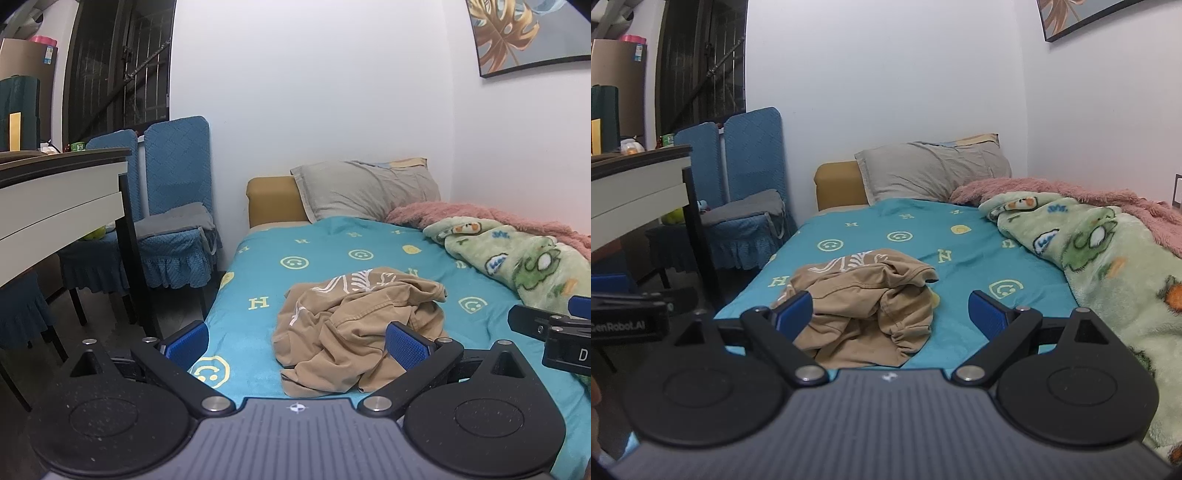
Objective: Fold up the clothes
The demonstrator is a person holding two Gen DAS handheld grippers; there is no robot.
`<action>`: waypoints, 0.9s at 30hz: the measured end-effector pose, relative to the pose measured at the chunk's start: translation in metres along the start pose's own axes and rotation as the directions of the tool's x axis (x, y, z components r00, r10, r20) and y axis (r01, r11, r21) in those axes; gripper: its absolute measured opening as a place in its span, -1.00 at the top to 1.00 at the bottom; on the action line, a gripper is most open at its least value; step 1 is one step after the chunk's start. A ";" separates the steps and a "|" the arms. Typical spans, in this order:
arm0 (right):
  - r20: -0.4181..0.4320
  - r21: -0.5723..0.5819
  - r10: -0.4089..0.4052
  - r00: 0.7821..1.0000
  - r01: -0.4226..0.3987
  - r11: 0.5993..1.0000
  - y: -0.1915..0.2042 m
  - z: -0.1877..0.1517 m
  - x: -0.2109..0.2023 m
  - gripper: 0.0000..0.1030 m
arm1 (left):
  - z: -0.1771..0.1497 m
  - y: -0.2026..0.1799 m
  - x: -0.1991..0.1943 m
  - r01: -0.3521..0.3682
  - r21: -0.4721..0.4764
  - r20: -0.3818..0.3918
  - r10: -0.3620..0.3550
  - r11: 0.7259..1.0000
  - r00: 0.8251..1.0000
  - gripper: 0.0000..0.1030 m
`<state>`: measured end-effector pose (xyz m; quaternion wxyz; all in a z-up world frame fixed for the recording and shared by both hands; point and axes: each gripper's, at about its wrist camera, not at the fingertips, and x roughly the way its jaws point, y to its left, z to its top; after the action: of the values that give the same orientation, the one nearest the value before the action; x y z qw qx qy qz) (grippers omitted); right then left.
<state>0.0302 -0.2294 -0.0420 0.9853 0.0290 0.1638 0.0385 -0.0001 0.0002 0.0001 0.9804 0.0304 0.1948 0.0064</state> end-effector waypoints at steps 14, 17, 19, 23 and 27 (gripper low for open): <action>-0.007 -0.013 -0.040 0.999 0.040 0.999 -0.004 0.000 -0.001 -0.80 | 0.000 0.003 -0.002 -0.014 -0.008 0.020 0.014 1.000 1.000 -0.99; -0.009 -0.019 -0.041 0.999 0.040 0.999 -0.001 0.001 -0.001 -0.80 | 0.000 0.004 -0.003 -0.016 -0.005 0.024 0.017 1.000 1.000 -0.99; -0.014 -0.017 -0.039 0.999 0.039 0.999 -0.002 0.001 0.001 -0.80 | -0.001 0.003 -0.003 -0.018 0.000 0.026 0.018 1.000 0.999 -0.99; -0.022 -0.011 -0.043 0.999 0.042 0.999 -0.003 -0.001 0.002 -0.80 | -0.002 0.001 -0.003 -0.018 0.007 0.029 0.018 1.000 0.999 -0.99; -0.022 0.000 -0.049 0.999 0.049 0.999 -0.004 -0.001 0.001 -0.80 | -0.004 -0.002 -0.002 -0.019 0.013 0.025 0.019 1.000 1.000 -0.99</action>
<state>0.0313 -0.2332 -0.0431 0.9841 0.0248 0.1754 0.0147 -0.0031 -0.0019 -0.0028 0.9824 0.0389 0.1822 0.0139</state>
